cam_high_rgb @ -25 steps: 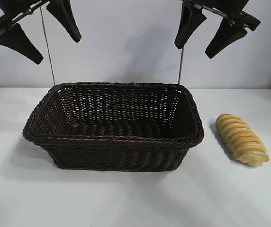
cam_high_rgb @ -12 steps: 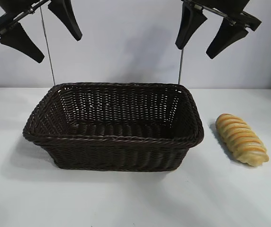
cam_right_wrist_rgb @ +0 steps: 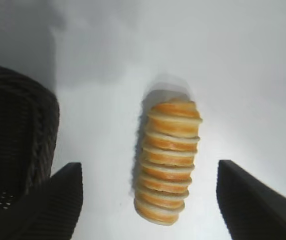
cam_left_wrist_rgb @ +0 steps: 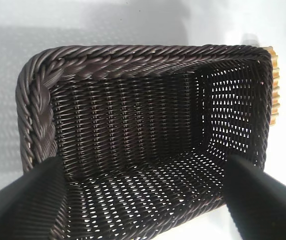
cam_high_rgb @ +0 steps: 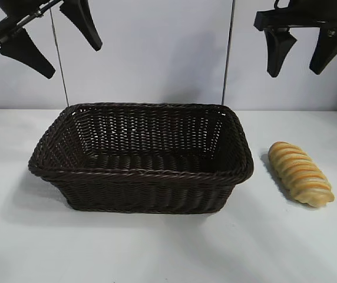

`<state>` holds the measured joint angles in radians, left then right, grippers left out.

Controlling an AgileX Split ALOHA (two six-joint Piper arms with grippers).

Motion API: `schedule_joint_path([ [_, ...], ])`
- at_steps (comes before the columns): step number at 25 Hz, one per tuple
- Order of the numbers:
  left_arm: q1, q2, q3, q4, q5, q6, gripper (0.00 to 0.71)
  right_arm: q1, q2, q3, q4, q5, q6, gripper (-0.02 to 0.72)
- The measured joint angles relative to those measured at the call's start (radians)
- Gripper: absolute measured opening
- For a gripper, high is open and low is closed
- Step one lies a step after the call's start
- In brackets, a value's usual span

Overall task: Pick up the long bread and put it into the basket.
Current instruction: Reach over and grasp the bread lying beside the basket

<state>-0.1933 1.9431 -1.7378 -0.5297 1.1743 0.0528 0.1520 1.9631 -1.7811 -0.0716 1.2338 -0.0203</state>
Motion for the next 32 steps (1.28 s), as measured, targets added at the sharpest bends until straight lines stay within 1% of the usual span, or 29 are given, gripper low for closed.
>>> schedule_joint_path([
  [6, 0.0, 0.0, 0.0, 0.0, 0.0, 0.0, 0.624, 0.0, 0.0, 0.141, -0.001, -0.01, 0.0, 0.538],
  [11, 0.0, 0.0, 0.0, 0.0, -0.001, 0.0, 0.624, 0.0, 0.0, 0.218, -0.001, -0.08, 0.009, 0.538],
  [13, 0.0, 0.0, 0.0, 0.0, -0.001, 0.0, 0.624, 0.0, 0.001, 0.226, -0.001, -0.099, 0.02, 0.538],
  [25, 0.0, 0.0, 0.0, 0.0, -0.001, 0.0, 0.624, 0.0, 0.121, 0.226, -0.004, -0.176, 0.026, 0.538],
  [32, 0.0, 0.0, 0.0, 0.0, -0.001, 0.0, 0.624, 0.0, 0.202, 0.226, -0.014, -0.186, 0.026, 0.538],
])
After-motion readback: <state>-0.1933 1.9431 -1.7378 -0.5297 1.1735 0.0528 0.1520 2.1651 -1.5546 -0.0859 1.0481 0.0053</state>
